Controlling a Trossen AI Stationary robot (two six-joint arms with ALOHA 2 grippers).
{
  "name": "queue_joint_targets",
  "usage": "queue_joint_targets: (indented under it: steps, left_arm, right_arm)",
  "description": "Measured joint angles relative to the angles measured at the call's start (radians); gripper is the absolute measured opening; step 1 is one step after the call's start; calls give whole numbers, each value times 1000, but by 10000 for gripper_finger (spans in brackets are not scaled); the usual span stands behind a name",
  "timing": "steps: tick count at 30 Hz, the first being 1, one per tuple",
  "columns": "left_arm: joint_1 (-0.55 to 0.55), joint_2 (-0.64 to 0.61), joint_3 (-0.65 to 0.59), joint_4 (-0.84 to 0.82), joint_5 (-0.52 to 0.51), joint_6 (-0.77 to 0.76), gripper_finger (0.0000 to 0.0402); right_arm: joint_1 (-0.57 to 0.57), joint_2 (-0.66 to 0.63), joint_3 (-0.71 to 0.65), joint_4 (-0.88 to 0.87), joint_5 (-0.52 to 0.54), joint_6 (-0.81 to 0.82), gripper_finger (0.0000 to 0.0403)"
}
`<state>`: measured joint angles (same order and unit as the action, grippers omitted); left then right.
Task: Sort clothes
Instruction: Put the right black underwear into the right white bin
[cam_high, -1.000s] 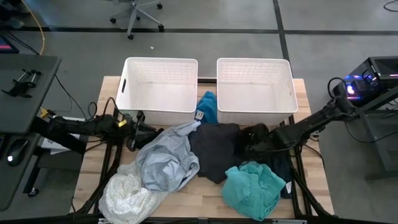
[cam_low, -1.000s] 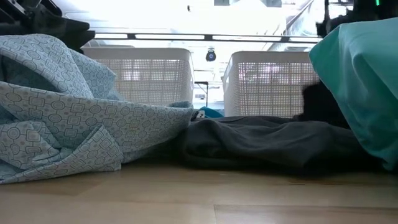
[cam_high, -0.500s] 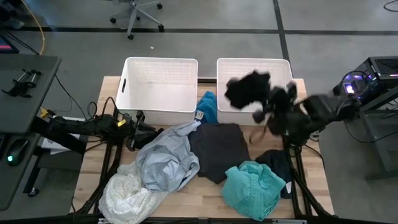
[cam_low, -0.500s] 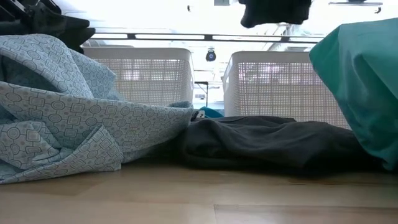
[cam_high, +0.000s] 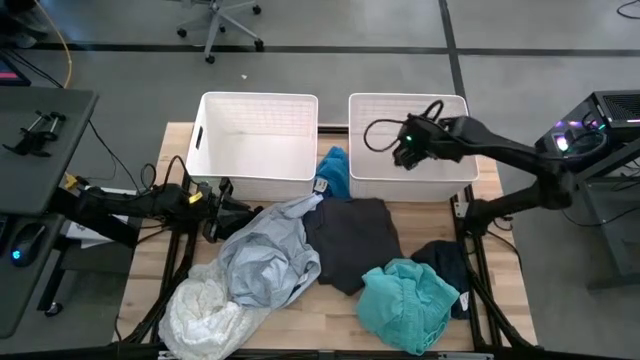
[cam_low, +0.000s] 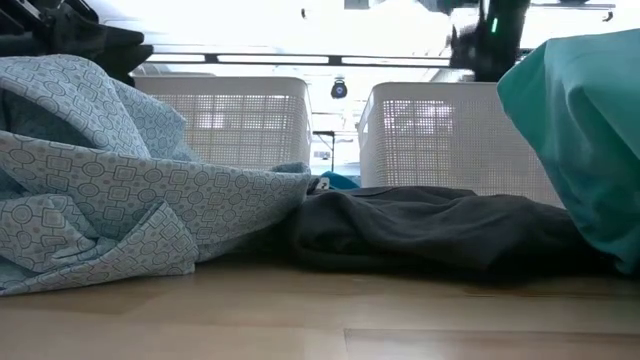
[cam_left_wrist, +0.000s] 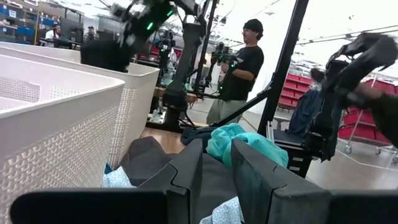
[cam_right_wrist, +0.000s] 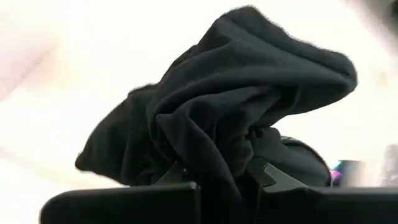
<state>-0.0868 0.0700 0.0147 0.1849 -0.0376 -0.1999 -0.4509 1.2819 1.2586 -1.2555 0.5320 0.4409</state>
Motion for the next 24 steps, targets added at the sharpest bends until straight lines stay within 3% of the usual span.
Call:
queue_joint_targets:
  steps: [5, 9, 17, 24]
  left_arm:
    - [0, 0, 0, 0, 0, 18, 72]
    - [0, 0, 0, 0, 0, 18, 72]
    - [0, 0, 0, 0, 0, 18, 72]
    - [0, 0, 0, 0, 0, 18, 72]
  right_arm:
    - [-166, 16, -253, 353, -239, -102, 27]
    - [-251, 68, -343, 474, -395, -103, 27]
    - [-298, 200, -372, 518, -433, -136, 50]
    - [-298, 212, -371, 513, -464, -136, 160]
